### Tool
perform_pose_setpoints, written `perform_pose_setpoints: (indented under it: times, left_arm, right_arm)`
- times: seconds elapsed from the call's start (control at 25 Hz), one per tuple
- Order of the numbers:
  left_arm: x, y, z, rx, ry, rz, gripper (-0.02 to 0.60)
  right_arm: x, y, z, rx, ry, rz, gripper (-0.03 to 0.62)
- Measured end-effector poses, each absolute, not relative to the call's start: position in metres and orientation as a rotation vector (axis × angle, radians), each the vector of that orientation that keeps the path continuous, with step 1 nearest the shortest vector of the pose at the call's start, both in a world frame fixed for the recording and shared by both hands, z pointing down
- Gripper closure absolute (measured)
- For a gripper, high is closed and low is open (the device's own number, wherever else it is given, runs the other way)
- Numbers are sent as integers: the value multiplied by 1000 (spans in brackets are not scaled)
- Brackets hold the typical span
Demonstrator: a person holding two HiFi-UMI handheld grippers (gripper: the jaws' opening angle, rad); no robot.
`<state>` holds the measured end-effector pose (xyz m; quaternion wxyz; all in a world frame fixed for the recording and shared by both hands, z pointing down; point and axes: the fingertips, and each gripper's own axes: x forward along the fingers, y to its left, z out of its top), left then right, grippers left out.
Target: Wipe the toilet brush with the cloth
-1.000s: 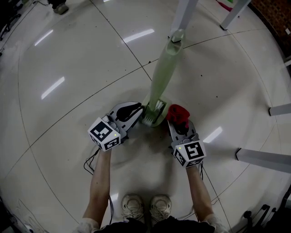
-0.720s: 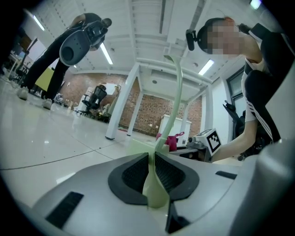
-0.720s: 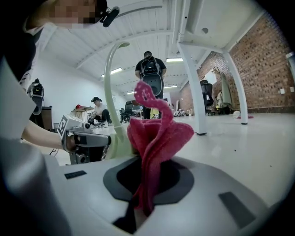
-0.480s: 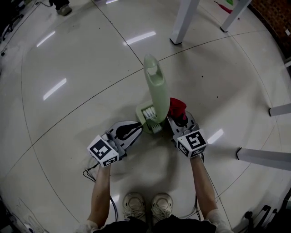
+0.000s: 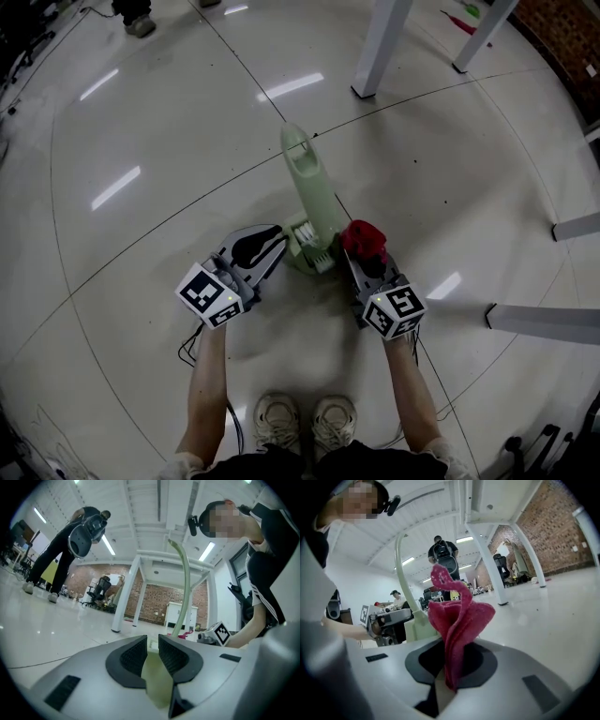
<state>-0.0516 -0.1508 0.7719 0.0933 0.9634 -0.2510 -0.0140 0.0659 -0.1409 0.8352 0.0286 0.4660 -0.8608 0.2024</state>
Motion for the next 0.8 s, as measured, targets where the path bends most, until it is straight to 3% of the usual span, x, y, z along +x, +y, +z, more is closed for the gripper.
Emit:
perform_pose_setpoints:
  times: [0.4,0.8]
  left_arm:
    - [-54,-178,776,2841,-761,-58,531]
    - [-54,-161,775,2823,-651,-44,532]
  right_arm:
    - [65,-111,844,1509,-2569,1142,563]
    - [60,-125,846,1385,-2589,980,563]
